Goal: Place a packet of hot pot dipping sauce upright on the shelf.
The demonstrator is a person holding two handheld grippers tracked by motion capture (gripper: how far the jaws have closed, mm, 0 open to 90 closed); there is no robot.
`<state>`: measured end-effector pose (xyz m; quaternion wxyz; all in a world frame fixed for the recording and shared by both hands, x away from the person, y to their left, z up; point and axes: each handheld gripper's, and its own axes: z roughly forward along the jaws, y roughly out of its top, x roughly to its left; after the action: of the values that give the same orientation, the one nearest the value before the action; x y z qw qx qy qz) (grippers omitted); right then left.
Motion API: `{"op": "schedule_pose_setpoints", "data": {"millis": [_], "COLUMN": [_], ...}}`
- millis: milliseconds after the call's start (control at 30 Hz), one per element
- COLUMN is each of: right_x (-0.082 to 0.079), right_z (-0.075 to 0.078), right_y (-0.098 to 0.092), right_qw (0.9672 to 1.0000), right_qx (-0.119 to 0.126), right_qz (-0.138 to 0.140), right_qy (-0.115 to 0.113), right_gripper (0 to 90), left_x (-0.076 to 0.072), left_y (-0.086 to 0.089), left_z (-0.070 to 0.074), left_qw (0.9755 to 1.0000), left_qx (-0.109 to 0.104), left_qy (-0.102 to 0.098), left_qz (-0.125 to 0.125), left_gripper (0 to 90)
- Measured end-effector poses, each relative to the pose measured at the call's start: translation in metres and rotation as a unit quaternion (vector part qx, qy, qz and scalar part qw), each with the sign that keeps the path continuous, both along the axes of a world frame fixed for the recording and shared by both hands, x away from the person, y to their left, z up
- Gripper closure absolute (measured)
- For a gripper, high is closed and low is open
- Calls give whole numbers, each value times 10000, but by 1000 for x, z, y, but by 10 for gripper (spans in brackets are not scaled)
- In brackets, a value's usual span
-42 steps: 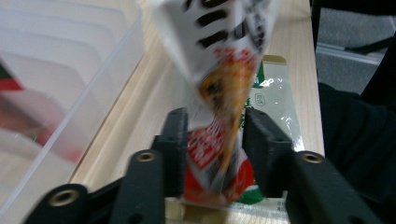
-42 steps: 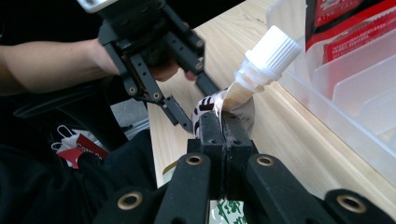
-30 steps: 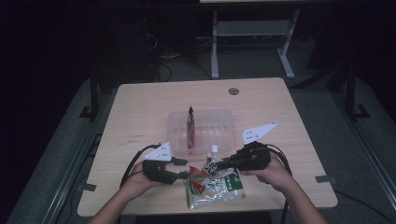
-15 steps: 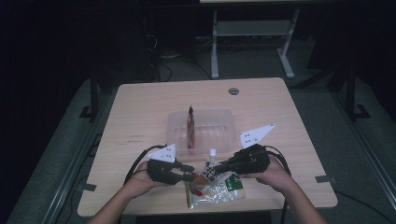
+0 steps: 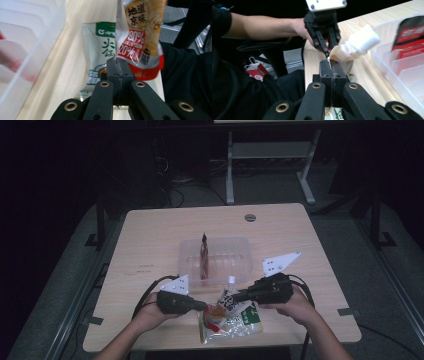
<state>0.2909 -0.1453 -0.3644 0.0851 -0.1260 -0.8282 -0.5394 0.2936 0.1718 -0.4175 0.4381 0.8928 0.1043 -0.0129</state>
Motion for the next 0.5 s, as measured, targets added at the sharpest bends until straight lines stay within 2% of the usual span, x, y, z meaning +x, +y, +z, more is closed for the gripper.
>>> {"op": "schedule_pose_setpoints", "data": {"millis": [100,233,300,400,500], "right_x": [1,3,3,3,5], "right_z": [0,0,1,0,2], "right_y": [-4,-11,-16,-19,-19], "right_qw": [9999,9997,9994,9992,9989], "right_qx": [17,31,58,86,59], "right_qz": [-131,-260,-338,-402,-465], "right_qy": [16,11,29,5,-13], "right_gripper": [900,900,900,900,900], "left_x": [3,7,8,8,5], "left_y": [5,14,19,19,15], "left_z": [1,-3,-3,0,-1], "left_qw": [9999,9989,9985,9987,9991], "left_qx": [27,184,104,2,110], "left_qy": [0,-1,41,27,-26], "left_qz": [155,424,530,509,401], "left_gripper": [900,900,900,900,900]}}
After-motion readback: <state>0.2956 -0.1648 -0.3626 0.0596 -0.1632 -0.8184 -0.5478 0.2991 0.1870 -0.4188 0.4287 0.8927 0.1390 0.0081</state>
